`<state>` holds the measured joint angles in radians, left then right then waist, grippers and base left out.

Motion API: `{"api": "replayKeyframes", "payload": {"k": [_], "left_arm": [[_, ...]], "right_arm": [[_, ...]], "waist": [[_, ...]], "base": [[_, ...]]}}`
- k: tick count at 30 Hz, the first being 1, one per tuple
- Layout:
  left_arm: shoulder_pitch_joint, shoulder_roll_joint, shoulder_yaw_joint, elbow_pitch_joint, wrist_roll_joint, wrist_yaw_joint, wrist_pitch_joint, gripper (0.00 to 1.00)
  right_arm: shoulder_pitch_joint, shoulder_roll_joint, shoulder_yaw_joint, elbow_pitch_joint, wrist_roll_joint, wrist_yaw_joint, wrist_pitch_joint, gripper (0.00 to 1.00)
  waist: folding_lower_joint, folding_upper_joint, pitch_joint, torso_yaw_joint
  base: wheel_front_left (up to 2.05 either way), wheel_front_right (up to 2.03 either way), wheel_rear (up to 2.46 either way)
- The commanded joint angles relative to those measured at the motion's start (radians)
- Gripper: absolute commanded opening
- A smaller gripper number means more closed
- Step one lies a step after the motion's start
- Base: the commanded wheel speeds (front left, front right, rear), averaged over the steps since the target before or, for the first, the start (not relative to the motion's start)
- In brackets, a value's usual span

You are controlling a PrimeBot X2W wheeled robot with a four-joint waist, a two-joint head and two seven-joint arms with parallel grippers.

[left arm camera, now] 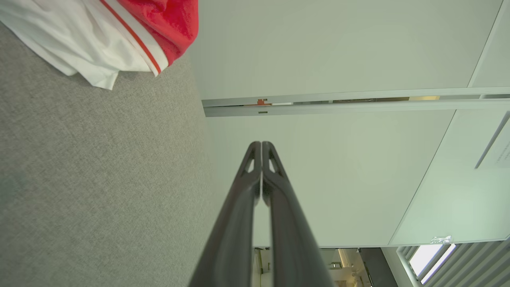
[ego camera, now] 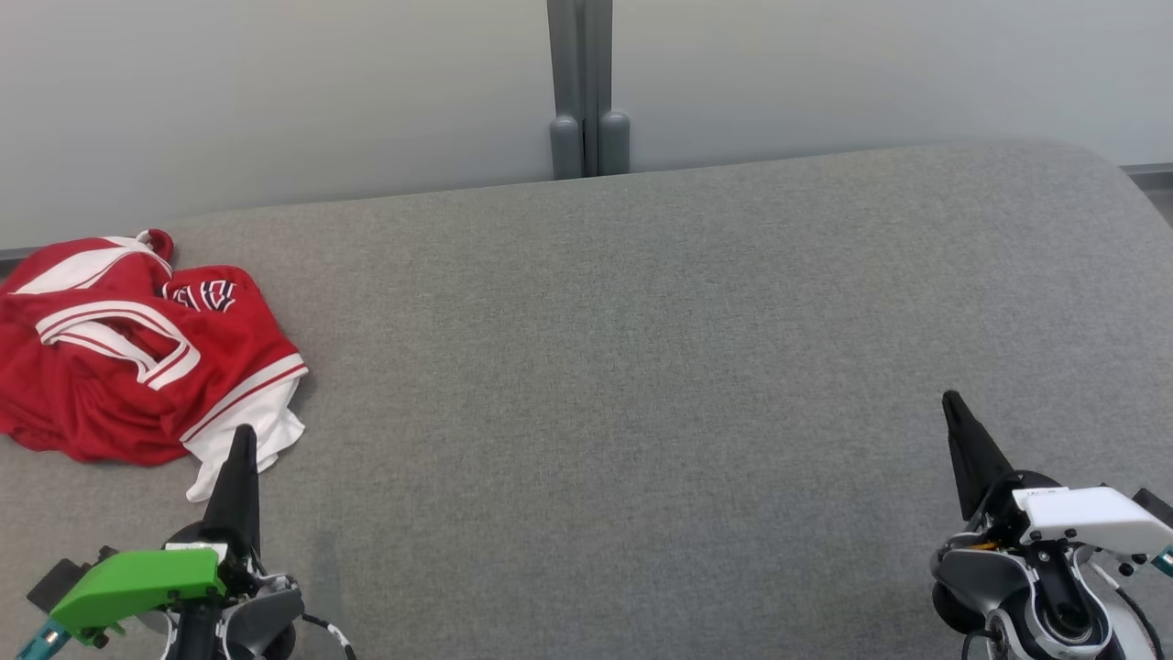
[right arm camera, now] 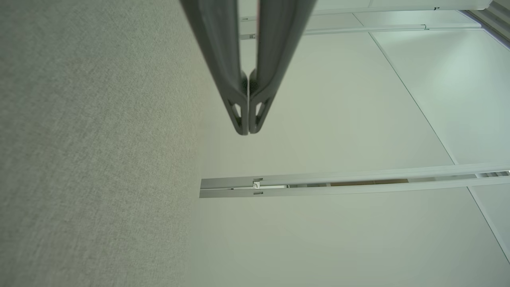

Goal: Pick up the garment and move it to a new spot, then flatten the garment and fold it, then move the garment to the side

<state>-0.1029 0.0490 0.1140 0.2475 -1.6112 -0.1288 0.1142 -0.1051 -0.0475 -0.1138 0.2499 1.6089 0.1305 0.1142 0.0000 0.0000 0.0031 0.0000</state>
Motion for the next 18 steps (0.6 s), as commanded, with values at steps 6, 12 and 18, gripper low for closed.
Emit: {"api": "replayKeyframes", "payload": {"k": [6, 12, 18], "left_arm": [[0.029, -0.006, -0.016, 0.029, 0.006, 0.003, -0.013, 1.00], [0.039, -0.005, -0.041, 0.012, 0.023, 0.007, -0.043, 1.00], [0.049, -0.005, -0.059, -0.008, 0.057, 0.014, -0.071, 1.00]], "right_arm": [[0.028, 0.008, 0.015, 0.032, -0.003, 0.000, -0.012, 1.00], [0.031, 0.007, 0.038, 0.032, -0.018, 0.000, -0.042, 1.00], [0.034, 0.006, 0.055, 0.031, -0.051, 0.000, -0.071, 1.00]], "waist": [[0.0000, 0.0000, 0.000, 0.000], [0.0000, 0.0000, 0.000, 0.000], [0.0000, 0.0000, -0.001, 0.000]], "base": [[0.00, 0.00, 0.00], [0.00, 0.00, 0.00], [0.00, 0.00, 0.00]]}}
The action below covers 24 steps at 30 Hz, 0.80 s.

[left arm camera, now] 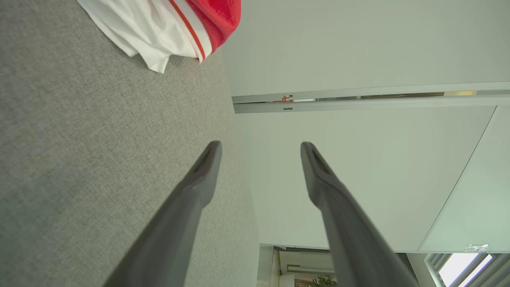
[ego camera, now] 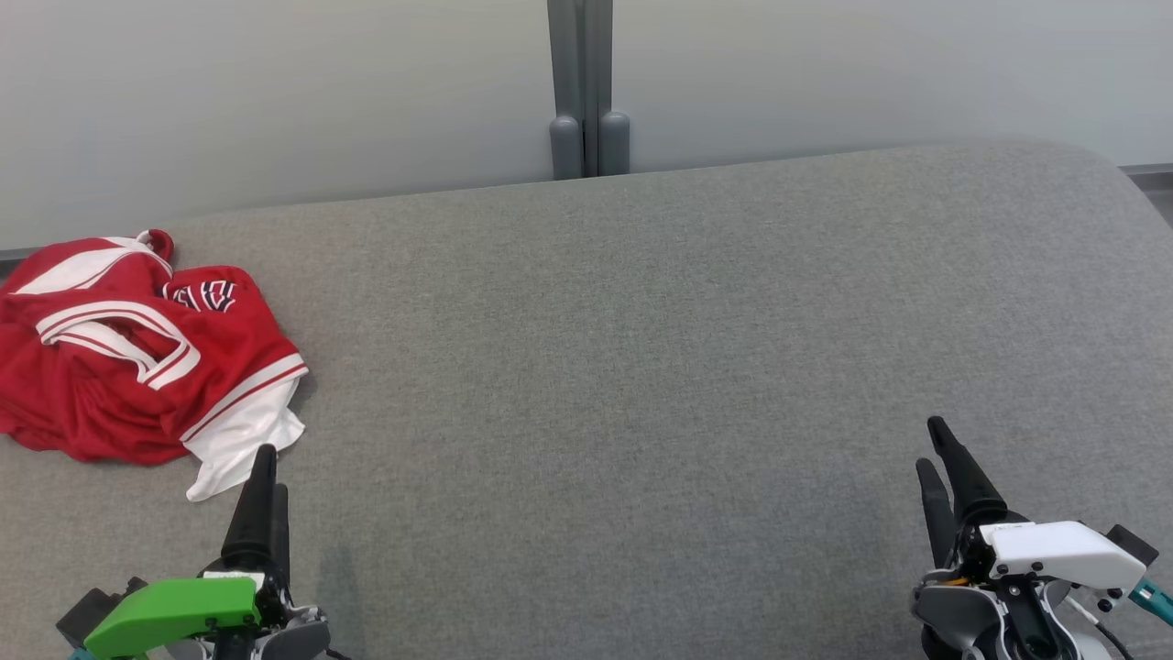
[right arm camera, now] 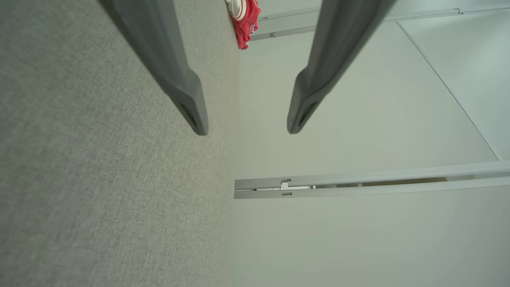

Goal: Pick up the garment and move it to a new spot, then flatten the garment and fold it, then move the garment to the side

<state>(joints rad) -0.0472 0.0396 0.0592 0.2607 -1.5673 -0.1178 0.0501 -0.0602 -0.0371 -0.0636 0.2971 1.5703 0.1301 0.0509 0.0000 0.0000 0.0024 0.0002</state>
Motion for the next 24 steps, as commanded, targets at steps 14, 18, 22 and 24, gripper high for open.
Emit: {"api": "replayKeyframes", "payload": {"k": [14, 18, 22, 24], "left_arm": [[0.004, 0.006, -0.044, -0.106, 0.233, 0.052, -0.065, 1.00], [0.005, 0.007, -0.061, -0.137, 0.317, 0.068, -0.081, 1.00], [0.006, 0.007, -0.076, -0.159, 0.393, 0.082, -0.096, 1.00], [0.008, 0.007, -0.082, -0.167, 0.424, 0.089, -0.103, 1.00]], "right_arm": [[-0.003, -0.007, 0.018, -0.070, -0.222, 0.000, -0.065, 1.00], [-0.002, -0.007, 0.025, -0.094, -0.314, 0.000, -0.082, 1.00], [0.002, -0.008, 0.032, -0.116, -0.390, 0.000, -0.096, 1.00], [0.004, -0.008, 0.037, -0.127, -0.430, 0.000, -0.103, 1.00]], "waist": [[0.0000, 0.0000, 0.001, 0.000], [0.0000, 0.0000, 0.002, 0.000], [0.0000, 0.0000, 0.002, 0.000], [0.0000, 0.0000, 0.003, 0.000]], "base": [[0.00, 0.00, 0.00], [0.00, 0.00, 0.00], [0.00, 0.00, 0.00], [0.00, 0.00, 0.00]]}}
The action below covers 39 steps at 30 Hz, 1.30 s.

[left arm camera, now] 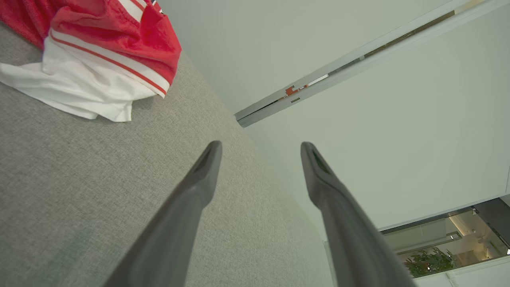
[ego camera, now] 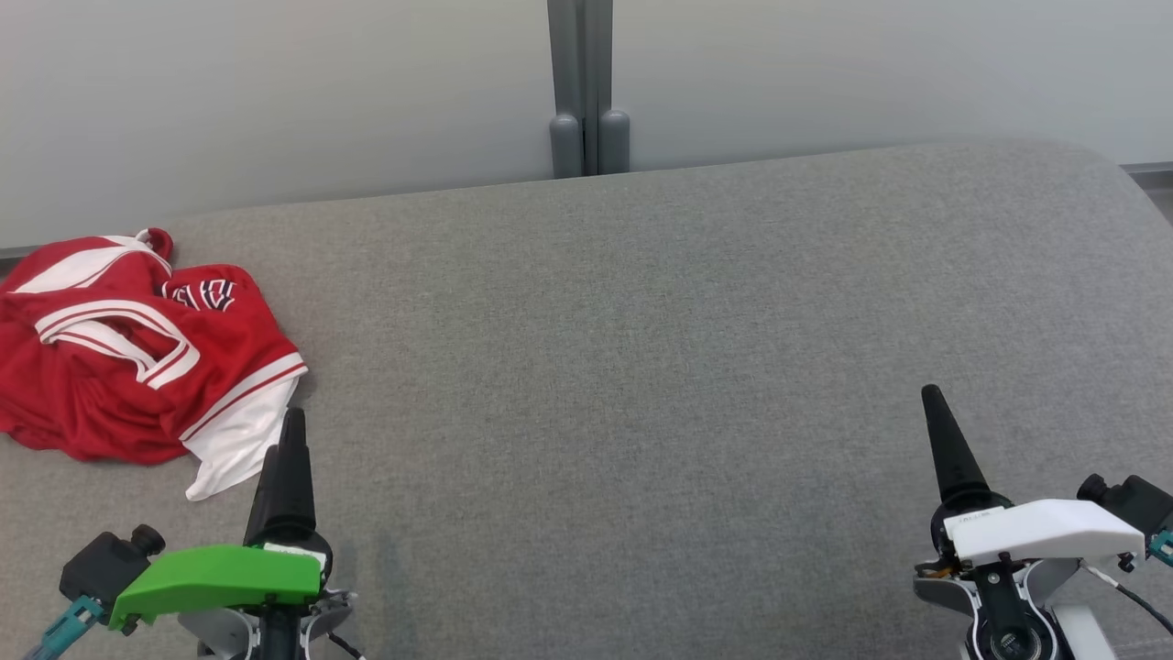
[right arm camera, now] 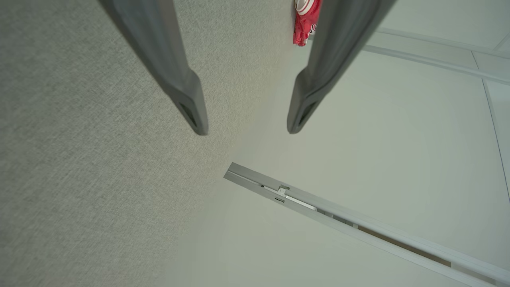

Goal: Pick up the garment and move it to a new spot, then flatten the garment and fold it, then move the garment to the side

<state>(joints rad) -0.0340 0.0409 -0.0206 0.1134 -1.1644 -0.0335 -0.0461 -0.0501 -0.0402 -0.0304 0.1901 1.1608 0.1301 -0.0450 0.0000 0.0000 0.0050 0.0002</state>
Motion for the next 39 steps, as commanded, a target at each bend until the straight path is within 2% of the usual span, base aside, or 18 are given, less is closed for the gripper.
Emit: {"api": "replayKeyframes", "payload": {"k": [1, 9, 39], "left_arm": [[-0.004, 0.006, -0.006, -0.023, 0.044, 0.007, -0.010, 1.00], [0.009, 0.007, -0.025, -0.035, 0.191, 0.024, -0.038, 1.00], [0.050, 0.010, -0.098, -0.011, 0.598, 0.054, -0.121, 1.00]], "right_arm": [[-0.005, -0.005, 0.008, -0.024, -0.040, 0.000, -0.011, 1.00], [0.001, -0.006, 0.036, -0.043, -0.191, 0.000, -0.039, 1.00], [-0.008, -0.009, 0.095, -0.007, -0.656, 0.001, -0.122, 1.00]], "waist": [[0.0000, 0.0000, 0.000, 0.000], [0.0000, 0.0000, 0.002, 0.000], [0.0000, 0.0000, 0.007, 0.001]], "base": [[0.00, 0.00, 0.00], [0.00, 0.00, 0.00], [0.00, 0.00, 0.00]]}}
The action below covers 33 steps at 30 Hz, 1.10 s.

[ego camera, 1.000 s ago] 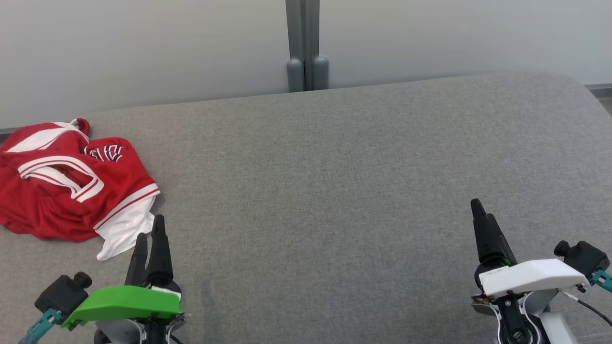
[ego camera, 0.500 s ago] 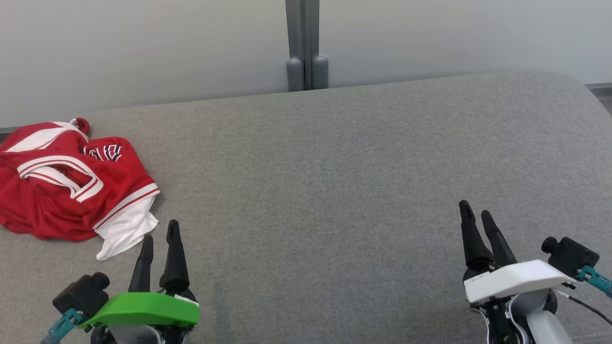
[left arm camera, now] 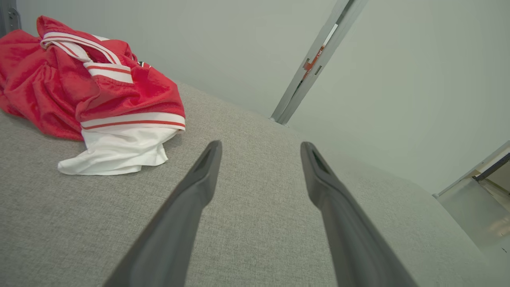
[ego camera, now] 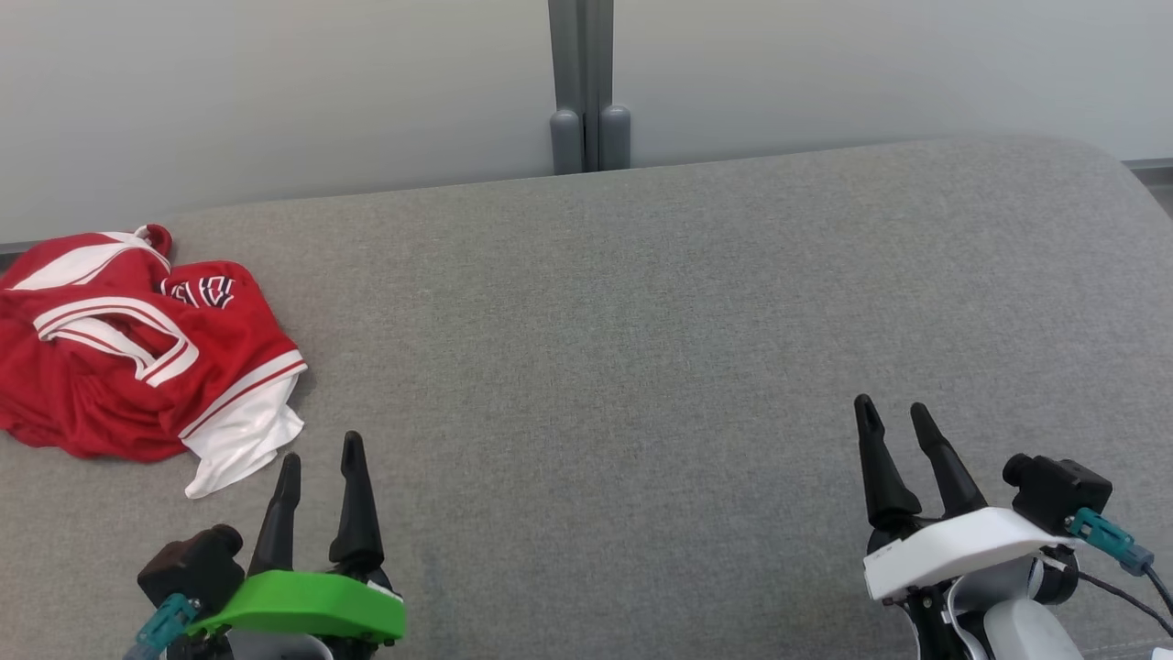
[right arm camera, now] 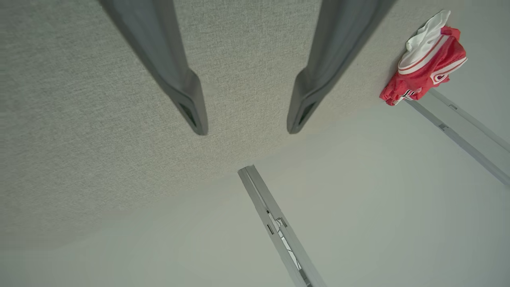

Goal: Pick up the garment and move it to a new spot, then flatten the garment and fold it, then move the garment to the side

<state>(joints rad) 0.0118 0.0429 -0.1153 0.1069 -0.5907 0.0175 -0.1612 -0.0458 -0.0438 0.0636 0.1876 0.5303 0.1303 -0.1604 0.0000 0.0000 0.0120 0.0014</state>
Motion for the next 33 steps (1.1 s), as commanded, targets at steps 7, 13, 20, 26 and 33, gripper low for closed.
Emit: {"api": "replayKeyframes", "payload": {"k": [7, 13, 20, 26, 33], "left_arm": [[0.009, 0.009, -0.015, 0.012, 0.098, 0.008, -0.023, 1.00], [0.013, 0.009, -0.022, 0.023, 0.157, 0.009, -0.038, 1.00], [0.017, 0.009, -0.028, 0.037, 0.208, 0.011, -0.051, 1.00], [0.020, 0.010, -0.031, 0.054, 0.243, 0.017, -0.064, 1.00], [0.022, 0.010, -0.035, 0.065, 0.283, 0.023, -0.077, 1.00]], "right_arm": [[-0.013, -0.006, -0.001, 0.013, -0.130, 0.000, -0.024, 1.00], [-0.015, -0.006, -0.004, 0.026, -0.191, 0.000, -0.038, 1.00], [-0.018, -0.007, 0.001, 0.038, -0.252, 0.000, -0.052, 1.00], [-0.020, -0.007, 0.008, 0.046, -0.302, 0.000, -0.065, 1.00], [-0.020, -0.008, 0.012, 0.052, -0.355, 0.001, -0.078, 1.00]], "waist": [[0.0000, 0.0000, 0.000, 0.001], [0.0000, 0.0000, 0.002, 0.001], [0.0000, 0.0000, 0.003, 0.002], [0.0000, 0.0000, 0.004, 0.002], [0.0000, 0.0000, 0.006, 0.002]], "base": [[0.00, 0.00, 0.00], [0.00, 0.00, 0.00], [0.00, 0.00, 0.00], [0.00, 0.00, 0.00], [0.00, 0.00, 0.00]]}}
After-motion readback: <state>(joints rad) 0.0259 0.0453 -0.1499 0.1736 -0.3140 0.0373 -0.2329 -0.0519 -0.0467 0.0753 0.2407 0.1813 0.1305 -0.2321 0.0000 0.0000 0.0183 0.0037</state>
